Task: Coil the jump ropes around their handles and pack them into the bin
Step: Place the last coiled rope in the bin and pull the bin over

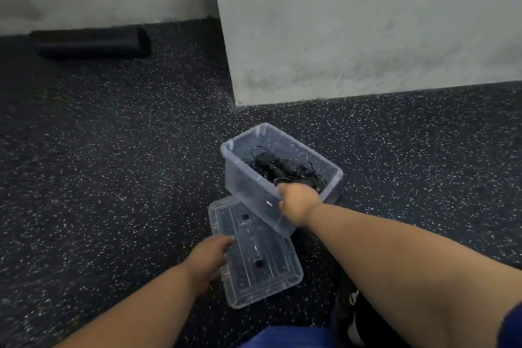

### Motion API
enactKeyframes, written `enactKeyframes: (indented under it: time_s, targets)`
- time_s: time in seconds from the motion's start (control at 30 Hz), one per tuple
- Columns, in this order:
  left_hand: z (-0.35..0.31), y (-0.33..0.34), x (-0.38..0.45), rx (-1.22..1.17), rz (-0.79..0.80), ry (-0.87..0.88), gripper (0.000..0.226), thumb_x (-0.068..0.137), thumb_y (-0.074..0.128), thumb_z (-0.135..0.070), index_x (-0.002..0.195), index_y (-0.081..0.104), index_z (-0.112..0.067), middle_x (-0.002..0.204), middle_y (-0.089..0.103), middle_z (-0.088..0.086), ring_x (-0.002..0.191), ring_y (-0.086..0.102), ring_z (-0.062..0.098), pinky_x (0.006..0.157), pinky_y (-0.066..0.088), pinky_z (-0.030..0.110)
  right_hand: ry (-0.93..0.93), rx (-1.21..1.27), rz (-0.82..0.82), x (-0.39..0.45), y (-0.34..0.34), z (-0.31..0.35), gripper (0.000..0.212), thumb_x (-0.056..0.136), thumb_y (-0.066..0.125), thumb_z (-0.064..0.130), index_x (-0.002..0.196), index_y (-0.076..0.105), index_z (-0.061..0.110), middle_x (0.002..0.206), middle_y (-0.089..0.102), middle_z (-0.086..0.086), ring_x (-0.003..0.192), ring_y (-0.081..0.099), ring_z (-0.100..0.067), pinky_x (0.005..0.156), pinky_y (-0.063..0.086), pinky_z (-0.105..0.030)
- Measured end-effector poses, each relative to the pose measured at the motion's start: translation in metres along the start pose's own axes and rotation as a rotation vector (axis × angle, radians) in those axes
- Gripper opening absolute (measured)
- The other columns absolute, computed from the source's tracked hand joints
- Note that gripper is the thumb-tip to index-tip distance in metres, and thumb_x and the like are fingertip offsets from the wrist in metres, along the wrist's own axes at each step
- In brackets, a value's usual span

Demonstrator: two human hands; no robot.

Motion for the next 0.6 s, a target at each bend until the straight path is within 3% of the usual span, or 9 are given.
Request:
enactKeyframes:
  time_s: [0.07,0.13,0.27,0.43,0.5,0.6]
  targets:
    - [-0.001,-0.022,0.007,0.004,-0.097,0.089,0.036,0.096,0.065,-0.04,0.117,0.069,-0.01,0.109,0.076,0.009,0.1,0.069,0.028,0.097,0.054,0.043,-0.097,-0.078,-0.015,0.003,-0.014,0.016,0.011,0.095,0.052,0.014,0.101,0.059,0.021,0.096,0.068,-0.004,0.09,0.065,-0.03,0.074,0.045,-0.035]
    - [0.001,-0.047,0.006,0.09,-0.256,0.176,0.055,0.085,0.07,-0.048,0.128,0.06,-0.016,0.114,0.071,0.006,0.099,0.066,0.023,0.098,0.053,0.044,-0.212,-0.169,0.0,0.0,-0.022,0.037,0.019,0.092,0.052,0.008,0.1,0.06,0.023,0.09,0.066,0.001,0.083,0.061,-0.026,0.071,0.043,-0.033]
    - [0.01,-0.084,-0.006,0.322,-0.476,0.252,0.087,0.067,0.07,-0.057,0.145,0.052,-0.024,0.135,0.059,0.01,0.114,0.062,0.034,0.103,0.054,0.052,-0.417,-0.343,0.072,-0.007,-0.004,0.084,0.025,0.087,0.061,0.002,0.101,0.056,0.022,0.094,0.066,-0.002,0.089,0.063,-0.028,0.076,0.051,-0.037]
    - [0.03,-0.105,-0.016,0.795,-0.485,0.165,0.077,0.078,0.068,-0.056,0.149,0.048,-0.034,0.145,0.049,0.008,0.134,0.047,0.031,0.116,0.035,0.044,-0.477,-0.274,0.086,-0.02,0.025,0.131,0.043,0.09,0.053,-0.005,0.124,0.06,0.019,0.108,0.067,-0.008,0.097,0.063,-0.03,0.074,0.042,-0.034]
    - [0.044,-0.115,-0.013,0.809,-0.476,0.13,0.074,0.083,0.065,-0.054,0.151,0.045,-0.034,0.148,0.046,0.008,0.134,0.047,0.03,0.114,0.034,0.044,-0.505,-0.288,0.076,-0.021,0.036,0.146,0.046,0.088,0.054,-0.008,0.125,0.06,0.019,0.108,0.068,-0.008,0.098,0.063,-0.031,0.073,0.042,-0.034]
    - [0.061,-0.121,-0.007,0.724,-0.395,0.066,0.078,0.08,0.065,-0.054,0.152,0.048,-0.028,0.146,0.052,0.009,0.128,0.056,0.031,0.109,0.046,0.042,-0.536,-0.362,0.086,-0.023,0.05,0.152,0.038,0.087,0.057,-0.006,0.117,0.059,0.016,0.105,0.068,-0.009,0.097,0.063,-0.033,0.075,0.047,-0.039]
Point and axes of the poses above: each hand's wrist, its own x-axis towards the middle knuckle, its own y-axis out of the palm, z = x × y, the point moved 2 cm from there along x, towards the middle knuckle
